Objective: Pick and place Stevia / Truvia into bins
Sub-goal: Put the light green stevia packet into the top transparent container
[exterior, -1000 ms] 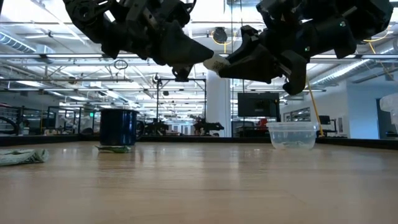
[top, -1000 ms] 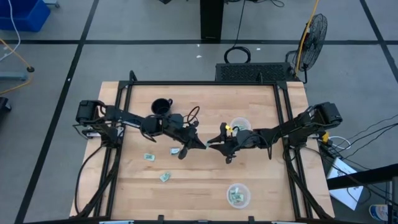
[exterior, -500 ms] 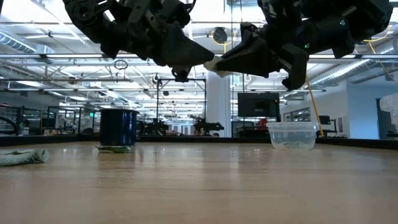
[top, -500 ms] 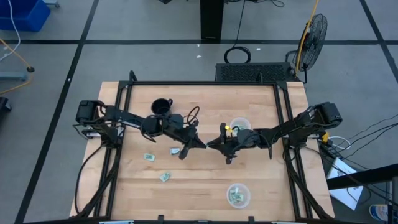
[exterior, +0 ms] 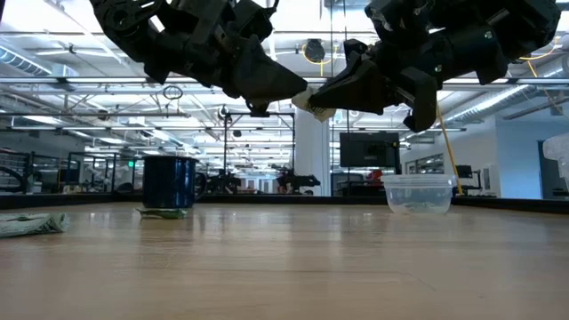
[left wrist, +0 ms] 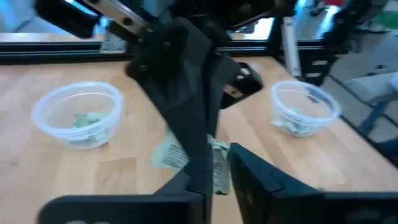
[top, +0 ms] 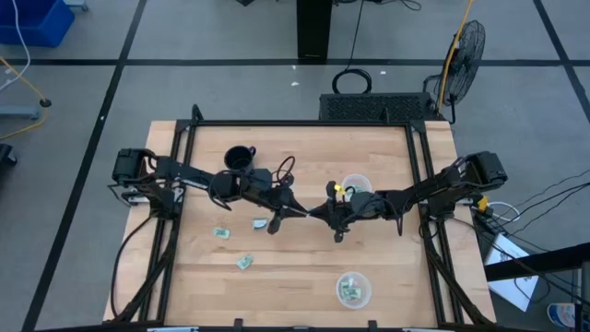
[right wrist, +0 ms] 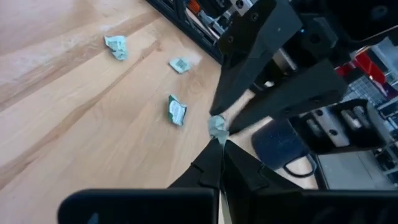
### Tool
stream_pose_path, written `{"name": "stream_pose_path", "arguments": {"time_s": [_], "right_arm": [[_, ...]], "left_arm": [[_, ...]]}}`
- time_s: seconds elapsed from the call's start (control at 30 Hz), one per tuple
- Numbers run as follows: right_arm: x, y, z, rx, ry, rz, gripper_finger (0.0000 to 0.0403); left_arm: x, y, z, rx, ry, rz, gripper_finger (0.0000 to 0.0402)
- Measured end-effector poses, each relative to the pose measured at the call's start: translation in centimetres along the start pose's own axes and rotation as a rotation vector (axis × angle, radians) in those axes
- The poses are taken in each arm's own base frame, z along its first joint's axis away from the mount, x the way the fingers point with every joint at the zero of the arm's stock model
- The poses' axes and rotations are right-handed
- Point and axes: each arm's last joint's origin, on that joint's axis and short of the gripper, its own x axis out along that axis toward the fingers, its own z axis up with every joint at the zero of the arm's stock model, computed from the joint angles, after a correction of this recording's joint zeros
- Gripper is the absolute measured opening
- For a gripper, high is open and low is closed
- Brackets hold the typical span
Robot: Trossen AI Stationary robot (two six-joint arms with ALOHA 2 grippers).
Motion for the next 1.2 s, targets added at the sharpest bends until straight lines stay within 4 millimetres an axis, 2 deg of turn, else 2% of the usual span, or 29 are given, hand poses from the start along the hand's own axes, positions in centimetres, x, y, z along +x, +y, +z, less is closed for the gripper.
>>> {"name": "stream_pose_path", "arguments": {"time_s": [0.17,0.37,0.47,0.67,0.87,1.03,1.2], "right_arm": [[0.0,0.1,-0.6,0.041,0.094,-0.041,0.0001],[-1.6,-0.6,-1.4,-0.068,0.491,-0.431,0.0001],[-3.2,-0.8,-1.4,-0.026,0.595,-0.536,0.0000],[-6.0,-1.2,-1.9,0.484,0.563,-0.353,0.0000],[-8.1,-1.3,-3.4,0.730,0.733,-0.265,0.0000],[-8.8,-1.5,-4.8,0.802,0.872,-0.247,0.0000],[-8.3,-2.3,-5.2,0.788,0.852,-0.258,0.0000]], "left_arm": [[0.0,0.5,-0.1,0.002,0.013,0.147,0.0113],[-0.2,1.0,-0.5,-0.007,0.060,0.303,0.0145],[-0.3,1.2,-0.9,-0.012,0.093,0.340,0.0147],[-0.3,1.1,-1.3,-0.021,0.143,0.342,0.0147],[-0.4,1.4,-1.3,-0.026,0.144,0.350,0.0147],[-0.6,1.8,-1.4,-0.031,0.149,0.359,0.0147],[-0.7,2.2,-1.4,-0.036,0.147,0.369,0.0147]]}}
